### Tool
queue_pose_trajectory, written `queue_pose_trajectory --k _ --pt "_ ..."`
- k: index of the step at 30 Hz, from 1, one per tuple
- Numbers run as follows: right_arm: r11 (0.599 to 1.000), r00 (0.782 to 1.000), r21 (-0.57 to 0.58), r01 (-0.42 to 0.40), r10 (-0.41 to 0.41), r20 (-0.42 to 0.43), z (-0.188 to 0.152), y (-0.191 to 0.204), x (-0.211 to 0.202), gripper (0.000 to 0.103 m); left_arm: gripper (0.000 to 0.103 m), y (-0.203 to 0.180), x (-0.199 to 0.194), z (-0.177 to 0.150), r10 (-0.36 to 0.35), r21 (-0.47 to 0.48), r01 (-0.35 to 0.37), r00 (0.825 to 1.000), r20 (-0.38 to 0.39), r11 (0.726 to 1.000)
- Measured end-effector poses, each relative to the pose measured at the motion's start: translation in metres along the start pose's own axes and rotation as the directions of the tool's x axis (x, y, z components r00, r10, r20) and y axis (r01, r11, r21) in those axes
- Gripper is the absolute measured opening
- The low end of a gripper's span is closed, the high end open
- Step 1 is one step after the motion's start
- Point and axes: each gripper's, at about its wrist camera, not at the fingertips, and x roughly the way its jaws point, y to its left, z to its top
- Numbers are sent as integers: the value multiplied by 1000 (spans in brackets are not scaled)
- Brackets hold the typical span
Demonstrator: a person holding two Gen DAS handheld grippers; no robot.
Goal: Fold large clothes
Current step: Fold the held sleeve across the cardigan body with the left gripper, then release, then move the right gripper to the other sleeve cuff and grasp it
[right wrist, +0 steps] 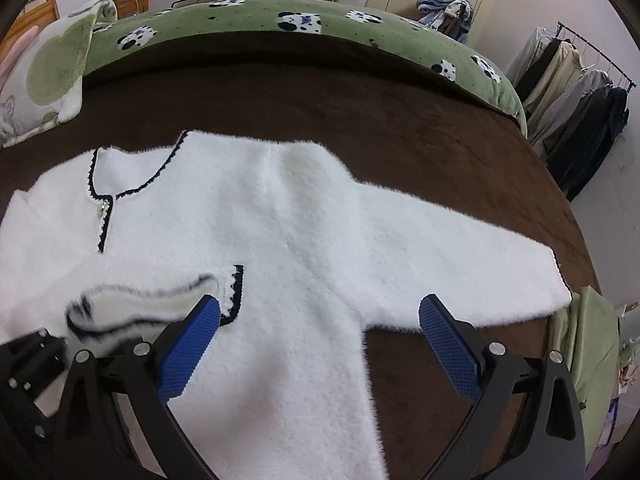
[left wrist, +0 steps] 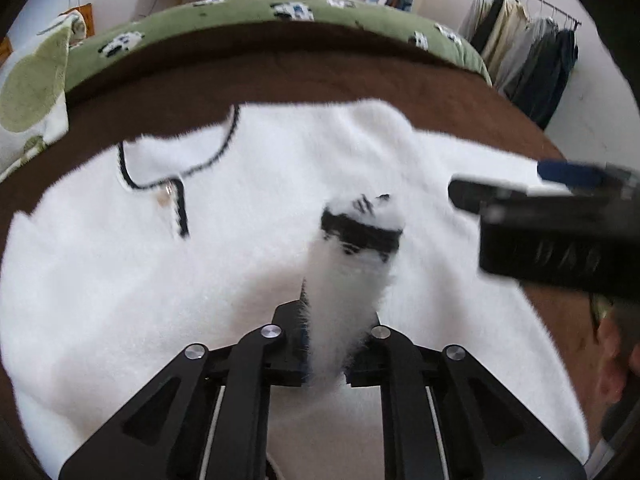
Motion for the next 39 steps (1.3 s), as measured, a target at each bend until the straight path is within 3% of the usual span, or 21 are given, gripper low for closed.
queue_pose_trajectory --k 5,6,7,9,12,17,19,28,34,39 --pt "1000 1000 12 -18 18 4 0 0 1 98 27 -1 5 -9 0 -14 0 1000 -26 1000" --pt "1000 1000 10 -16 16 3 1 1 1 98 47 0 3 -9 1 -23 -2 1000 -25 1000" --pt "1000 1000 3 -14 14 -4 1 3 1 98 74 3 -1 -10 5 -33 -6 1000 -25 999" --pt "1000 1000 -11 -19 19 -3 3 6 -4 98 88 8 -13 -7 32 -45 -33 999 -23 998" --pt "999 999 -20 -36 37 14 7 10 -17 98 97 18 -43 -3 55 -27 -55 999 1 998" --pt "994 994 -29 -104 105 15 13 25 -36 98 97 51 -85 1 107 -28 -106 994 36 994" --pt "992 993 -41 -117 118 15 13 33 -40 98 97 69 -95 2 163 -36 -161 986 44 986" --pt "986 987 -49 -160 160 -15 -14 75 -17 98 97 158 -77 -8 329 -195 -322 944 0 926" --pt "990 991 -70 -125 122 -46 -40 87 14 98 96 187 -44 -22 289 -267 -289 956 -42 919" --pt "988 988 -67 -139 133 -81 -58 85 36 98 97 185 -19 -33 303 -230 -311 950 -70 922"
